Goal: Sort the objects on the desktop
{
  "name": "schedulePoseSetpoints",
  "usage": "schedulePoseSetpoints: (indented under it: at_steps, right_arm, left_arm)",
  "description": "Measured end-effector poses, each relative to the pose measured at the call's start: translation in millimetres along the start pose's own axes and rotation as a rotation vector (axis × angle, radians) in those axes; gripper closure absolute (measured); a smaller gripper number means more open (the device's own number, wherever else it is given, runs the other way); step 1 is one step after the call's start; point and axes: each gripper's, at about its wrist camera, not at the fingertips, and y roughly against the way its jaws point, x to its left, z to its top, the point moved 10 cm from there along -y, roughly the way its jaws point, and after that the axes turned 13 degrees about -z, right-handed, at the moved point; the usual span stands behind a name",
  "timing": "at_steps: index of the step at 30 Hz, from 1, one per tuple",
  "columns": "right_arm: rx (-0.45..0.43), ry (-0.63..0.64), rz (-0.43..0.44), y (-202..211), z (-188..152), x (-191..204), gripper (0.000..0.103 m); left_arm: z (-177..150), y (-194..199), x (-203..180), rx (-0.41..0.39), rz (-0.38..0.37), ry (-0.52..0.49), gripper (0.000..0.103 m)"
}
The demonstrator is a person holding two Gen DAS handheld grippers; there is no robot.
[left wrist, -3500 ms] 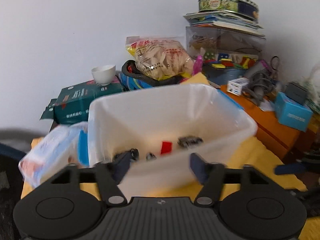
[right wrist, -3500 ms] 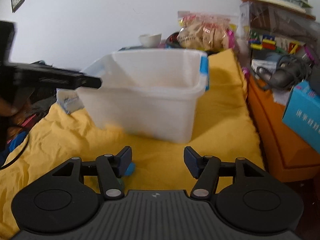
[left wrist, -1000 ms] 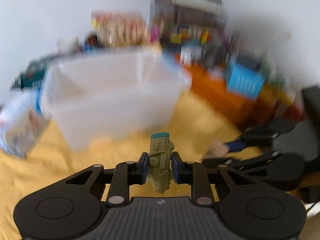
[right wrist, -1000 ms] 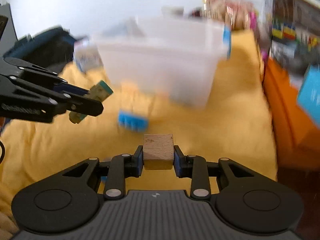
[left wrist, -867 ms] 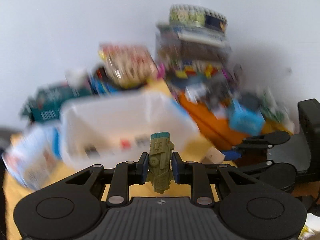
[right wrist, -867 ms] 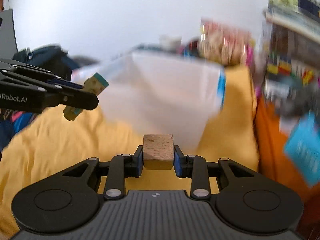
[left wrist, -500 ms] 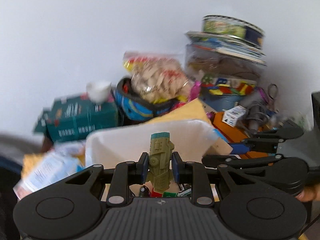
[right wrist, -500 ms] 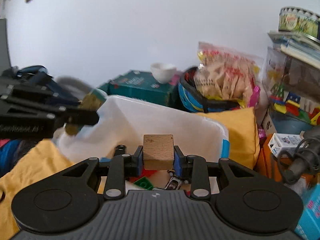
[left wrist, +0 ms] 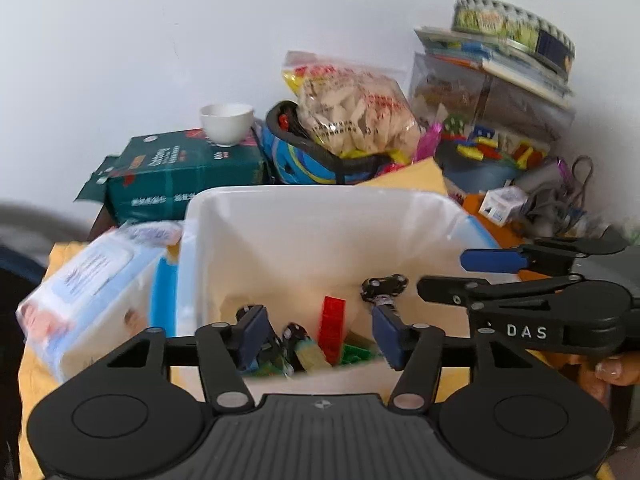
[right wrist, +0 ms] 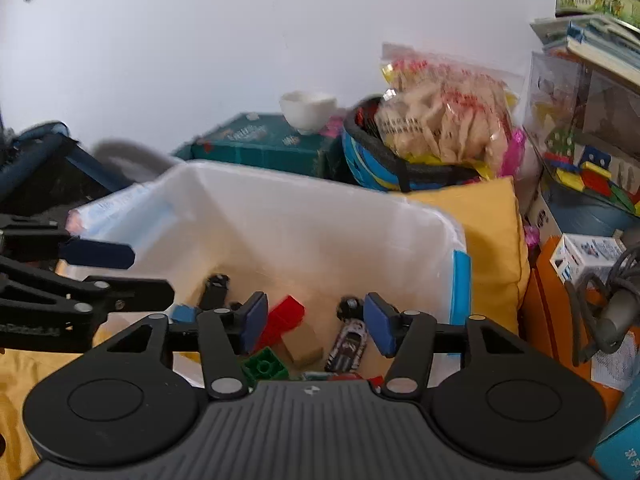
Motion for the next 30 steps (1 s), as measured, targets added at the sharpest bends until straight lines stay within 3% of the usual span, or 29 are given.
schedulePoseSetpoints:
  at_steps: [1,5,9,11,14,17,20,21,22,25,28,30]
  right_arm:
    - [-0.027,0.003,0.011,8.7,2.1,0.4,0.041]
    - [-0.149,0.06,0.073,57.4,1.5,6.1,0.035]
    - [-0.221,0.137,0.102,96.2,-22.5,12.1,0.029]
    - [-0.186,0.154,0.098,98.4,-46.6,11.4,0.027]
    - [-0.037,0.115,0.076,86.0,-87.2,1.0,0.027]
    - [0.048,0.054,0.079,85.6,-116.7,-9.9,0.028]
    - [0.082,0.072,0.057,87.9,-133.6,-14.1,0.028]
    - [0.087,0.078,0.057,88.6,-136.8,-14.7,0.028]
    - [0.091,0.08,0.061,89.8,-139.1,-14.7,0.028]
    - [0.101,0.086,0.079,90.0,-142.8,-10.6,0.027]
    - [0.099,0.144,0.128,83.1,-148.1,5.5,0.027]
    - [0.048,0.225,0.162,80.8,-145.8,23.4,0.028]
  left_arm:
    - [-4.4,7.9,-5.6,-0.004,-0.014,0.008,0.031]
    - [-36.2,42.9,-30.8,-0.008,-0.014,-0.035,0.031]
    - [-87.9,53.4,-55.4,0.082,-0.041,-0.071,0.029]
    - [-119.9,43.7,-68.3,0.159,-0.074,-0.082,0.029]
    - [-159.6,22.6,-84.7,0.252,-0.108,-0.109,0.029]
    - [-179.4,1.6,-97.4,0.292,-0.13,-0.181,0.032]
    - [-190.1,-16.4,-101.9,0.323,-0.149,-0.181,0.032]
    - [-191.7,-21.4,-102.5,0.323,-0.158,-0.168,0.034]
    - [-194.6,-25.3,-101.7,0.332,-0.162,-0.151,0.046]
    - [-196.7,-23.3,-97.0,0.329,-0.116,-0.145,0.061]
    - [-198.6,-7.4,-84.6,0.313,-0.06,-0.101,0.061]
    - [-201.4,8.6,-70.1,0.298,0.0,-0.083,0.061]
